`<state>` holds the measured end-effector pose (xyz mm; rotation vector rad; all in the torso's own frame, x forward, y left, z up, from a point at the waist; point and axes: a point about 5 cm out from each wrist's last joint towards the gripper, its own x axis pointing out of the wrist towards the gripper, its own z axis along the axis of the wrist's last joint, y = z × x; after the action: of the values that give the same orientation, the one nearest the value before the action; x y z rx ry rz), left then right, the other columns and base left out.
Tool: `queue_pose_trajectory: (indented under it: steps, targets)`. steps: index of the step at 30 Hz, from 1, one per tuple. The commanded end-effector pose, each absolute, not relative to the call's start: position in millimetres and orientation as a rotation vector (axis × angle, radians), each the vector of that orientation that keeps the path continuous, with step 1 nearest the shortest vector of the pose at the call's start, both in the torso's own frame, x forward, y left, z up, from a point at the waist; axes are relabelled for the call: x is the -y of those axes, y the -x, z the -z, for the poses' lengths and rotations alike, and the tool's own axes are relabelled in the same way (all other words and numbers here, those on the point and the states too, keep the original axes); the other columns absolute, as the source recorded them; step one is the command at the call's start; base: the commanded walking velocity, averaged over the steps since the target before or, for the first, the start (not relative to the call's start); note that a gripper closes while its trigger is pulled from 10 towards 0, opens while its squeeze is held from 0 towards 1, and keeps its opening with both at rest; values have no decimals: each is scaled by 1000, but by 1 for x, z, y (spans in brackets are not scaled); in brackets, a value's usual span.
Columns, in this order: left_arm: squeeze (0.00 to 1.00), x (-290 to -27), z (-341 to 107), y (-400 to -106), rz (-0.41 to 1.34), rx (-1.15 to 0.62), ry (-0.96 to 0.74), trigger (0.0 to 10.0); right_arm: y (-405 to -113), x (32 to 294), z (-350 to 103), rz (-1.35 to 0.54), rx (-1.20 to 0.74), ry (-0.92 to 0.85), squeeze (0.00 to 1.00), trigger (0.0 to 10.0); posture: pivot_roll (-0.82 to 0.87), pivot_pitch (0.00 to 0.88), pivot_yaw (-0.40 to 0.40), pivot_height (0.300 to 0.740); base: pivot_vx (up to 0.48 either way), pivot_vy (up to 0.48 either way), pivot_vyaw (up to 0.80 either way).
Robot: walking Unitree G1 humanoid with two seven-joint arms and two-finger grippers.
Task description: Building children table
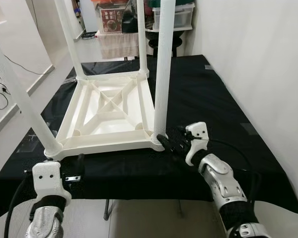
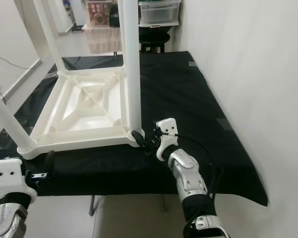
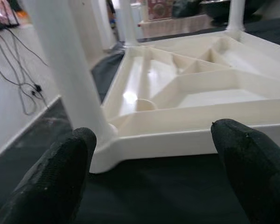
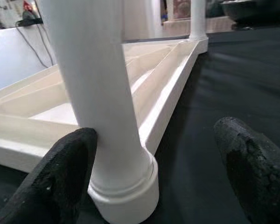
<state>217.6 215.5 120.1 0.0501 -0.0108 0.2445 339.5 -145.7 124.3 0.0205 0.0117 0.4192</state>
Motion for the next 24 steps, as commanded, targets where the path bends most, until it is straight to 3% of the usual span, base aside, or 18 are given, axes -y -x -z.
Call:
queue_pose_trajectory:
  steps: [1,7,24]
  targets:
    - [0,-222,-116,-216,-273,-23,-93,10000,-339,143,-122,-387,-20,-22,0,10000,-14,24,27,740,0,480,0]
    - [0,-226,-120,-230,-303,-4,-63,10000,-344,139,-126,-345,-22,8,0,10000,-14,0,31,740,0,480,0]
    - [0,-231,-128,-239,-296,18,-37,10000,-352,140,-137,-300,-22,9,0,10000,-15,0,43,740,0,0,0]
